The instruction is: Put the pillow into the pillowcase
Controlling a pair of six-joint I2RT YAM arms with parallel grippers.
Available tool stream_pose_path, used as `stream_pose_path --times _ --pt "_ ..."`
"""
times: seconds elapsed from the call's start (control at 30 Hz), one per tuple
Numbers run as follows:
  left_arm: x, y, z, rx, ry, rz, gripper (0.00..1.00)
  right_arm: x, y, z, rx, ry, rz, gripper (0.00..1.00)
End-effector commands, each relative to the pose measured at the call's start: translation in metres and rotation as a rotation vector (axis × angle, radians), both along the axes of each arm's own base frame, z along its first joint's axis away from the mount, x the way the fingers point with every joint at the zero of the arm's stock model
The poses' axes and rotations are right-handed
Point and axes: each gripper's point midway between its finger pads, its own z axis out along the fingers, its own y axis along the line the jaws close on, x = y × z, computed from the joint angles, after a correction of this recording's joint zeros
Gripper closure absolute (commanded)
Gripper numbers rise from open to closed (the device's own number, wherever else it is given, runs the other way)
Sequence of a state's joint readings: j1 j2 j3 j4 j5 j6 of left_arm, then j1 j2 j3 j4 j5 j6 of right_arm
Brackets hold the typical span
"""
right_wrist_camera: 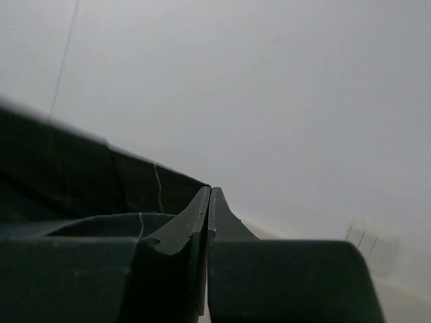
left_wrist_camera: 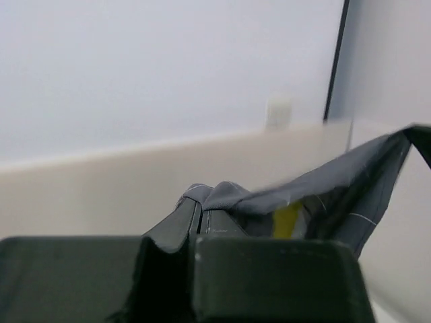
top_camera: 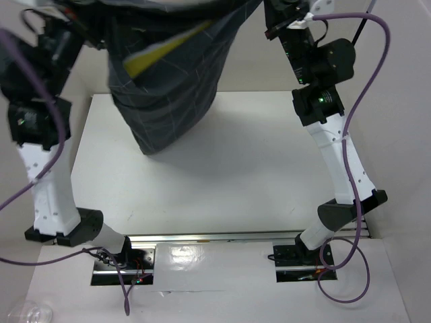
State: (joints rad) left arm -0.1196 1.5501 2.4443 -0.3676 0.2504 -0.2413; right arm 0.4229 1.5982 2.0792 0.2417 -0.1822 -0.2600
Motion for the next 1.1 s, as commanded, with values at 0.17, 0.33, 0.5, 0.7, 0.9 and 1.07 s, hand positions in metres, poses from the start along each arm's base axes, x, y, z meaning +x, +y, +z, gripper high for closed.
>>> stream_pose_path --times 0.17,0.33,0.5,0.7,0.9,1.07 --pt "-0.072 0.029 0.089 -0.077 -0.340 0.071 1.00 -0.118 -0.057 0.106 0.150 -0.418 -0.068 1.00" --pt "-0.056 0.008 0.060 -0.098 -0.226 -0.061 1.00 -0.141 -0.068 0.116 0.146 -0.467 -0.088 1.00" --pt "-0.054 -0.017 0.040 -0.123 -0.126 -0.229 1.00 -0.176 -0.085 0.134 0.162 -0.542 -0.121 1.00" --pt "-0.043 -0.022 0.030 -0.178 -0.057 -0.275 1.00 -0.177 -0.081 0.127 0.131 -0.517 -0.102 1.00" --pt "0.029 -0.022 -0.073 -0.174 0.212 -0.213 1.00 -0.061 -0.039 0.012 0.043 -0.149 -0.078 1.00" --pt "0.059 -0.018 -0.130 -0.127 0.302 -0.139 1.00 0.004 -0.032 -0.070 0.033 0.053 -0.054 1.00"
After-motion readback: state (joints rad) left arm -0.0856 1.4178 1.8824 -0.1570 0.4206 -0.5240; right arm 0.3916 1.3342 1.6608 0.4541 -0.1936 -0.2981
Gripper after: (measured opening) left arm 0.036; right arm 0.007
